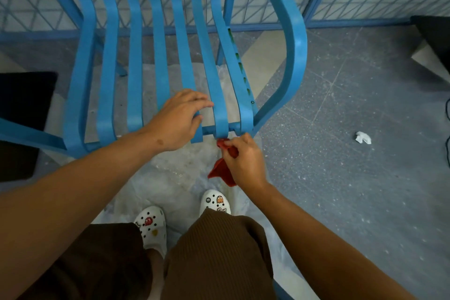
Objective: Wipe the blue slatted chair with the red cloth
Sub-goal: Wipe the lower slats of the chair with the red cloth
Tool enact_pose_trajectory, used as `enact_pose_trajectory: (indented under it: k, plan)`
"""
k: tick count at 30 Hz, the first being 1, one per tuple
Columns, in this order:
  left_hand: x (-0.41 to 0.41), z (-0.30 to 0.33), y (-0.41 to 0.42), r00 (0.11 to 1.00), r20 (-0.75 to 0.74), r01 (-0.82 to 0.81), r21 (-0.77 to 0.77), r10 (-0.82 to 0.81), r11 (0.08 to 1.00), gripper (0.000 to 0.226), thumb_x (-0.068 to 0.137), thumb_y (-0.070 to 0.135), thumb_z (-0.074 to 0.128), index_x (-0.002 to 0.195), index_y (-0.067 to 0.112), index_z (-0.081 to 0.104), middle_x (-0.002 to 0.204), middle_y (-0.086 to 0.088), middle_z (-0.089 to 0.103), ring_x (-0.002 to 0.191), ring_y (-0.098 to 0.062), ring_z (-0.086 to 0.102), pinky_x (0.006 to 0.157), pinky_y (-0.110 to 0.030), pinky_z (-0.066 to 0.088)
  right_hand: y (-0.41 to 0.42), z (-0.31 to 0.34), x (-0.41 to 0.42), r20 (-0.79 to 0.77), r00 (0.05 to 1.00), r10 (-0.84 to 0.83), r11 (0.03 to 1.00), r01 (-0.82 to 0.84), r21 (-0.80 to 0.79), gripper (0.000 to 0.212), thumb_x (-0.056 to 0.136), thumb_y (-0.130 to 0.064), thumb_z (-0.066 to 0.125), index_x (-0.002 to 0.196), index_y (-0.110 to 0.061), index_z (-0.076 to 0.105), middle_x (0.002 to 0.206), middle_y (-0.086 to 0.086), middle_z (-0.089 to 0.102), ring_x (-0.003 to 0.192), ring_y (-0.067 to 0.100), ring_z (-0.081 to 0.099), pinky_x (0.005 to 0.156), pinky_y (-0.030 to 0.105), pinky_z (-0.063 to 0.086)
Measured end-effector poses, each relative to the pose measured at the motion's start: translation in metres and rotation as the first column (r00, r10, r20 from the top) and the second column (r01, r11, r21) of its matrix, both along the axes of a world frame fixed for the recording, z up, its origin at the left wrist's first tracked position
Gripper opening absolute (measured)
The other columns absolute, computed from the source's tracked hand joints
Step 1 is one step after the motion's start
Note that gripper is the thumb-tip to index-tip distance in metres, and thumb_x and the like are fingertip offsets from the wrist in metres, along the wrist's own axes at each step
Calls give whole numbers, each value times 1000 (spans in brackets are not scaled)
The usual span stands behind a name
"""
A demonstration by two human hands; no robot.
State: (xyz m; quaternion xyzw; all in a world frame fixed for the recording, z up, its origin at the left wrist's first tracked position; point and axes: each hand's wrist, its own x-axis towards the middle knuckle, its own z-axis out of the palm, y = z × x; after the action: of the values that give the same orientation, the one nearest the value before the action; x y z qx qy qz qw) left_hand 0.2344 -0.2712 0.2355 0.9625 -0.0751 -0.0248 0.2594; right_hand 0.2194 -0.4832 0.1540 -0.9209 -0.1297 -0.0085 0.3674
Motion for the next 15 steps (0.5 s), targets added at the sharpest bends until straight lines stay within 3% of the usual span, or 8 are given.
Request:
enact_pose_trajectory:
  k: [3,6,11,15]
  plan:
    - [2,0,-2,999,-32,41,26,-40,999,46,104,26,53,149,24,47,161,1,35,154,-25,16,123,-42,13,-8,-15,-9,-153,985,-83,994,93,58,20,94,-33,71,108,-20,73,101,-7,63,88,2,60,78,21,54]
    - [0,-7,-1,995,-65,83,72,-79,994,50,105,31,49,155,27,38,167,3,21,157,-26,4,125,-48,9,0,-9,-13,-356,918,-175,934,269,237,18,97,-30,67,110,-19,72,94,-12,69,85,-4,65,72,8,50]
    - [-1,-16,1,992,-78,102,107,-94,989,55,105,34,48,157,30,31,169,5,13,157,-25,-2,126,-51,8,23,4,-7,-535,828,-167,831,410,375,17,97,-31,65,94,-19,78,83,1,76,79,11,73,75,26,60]
    - [0,-16,0,992,-77,104,90,-97,991,53,106,33,47,157,29,32,169,5,14,157,-24,-2,126,-50,7,24,18,-8,-555,813,-175,764,468,445,11,94,-24,71,90,-17,79,82,-1,78,79,9,75,74,22,59]
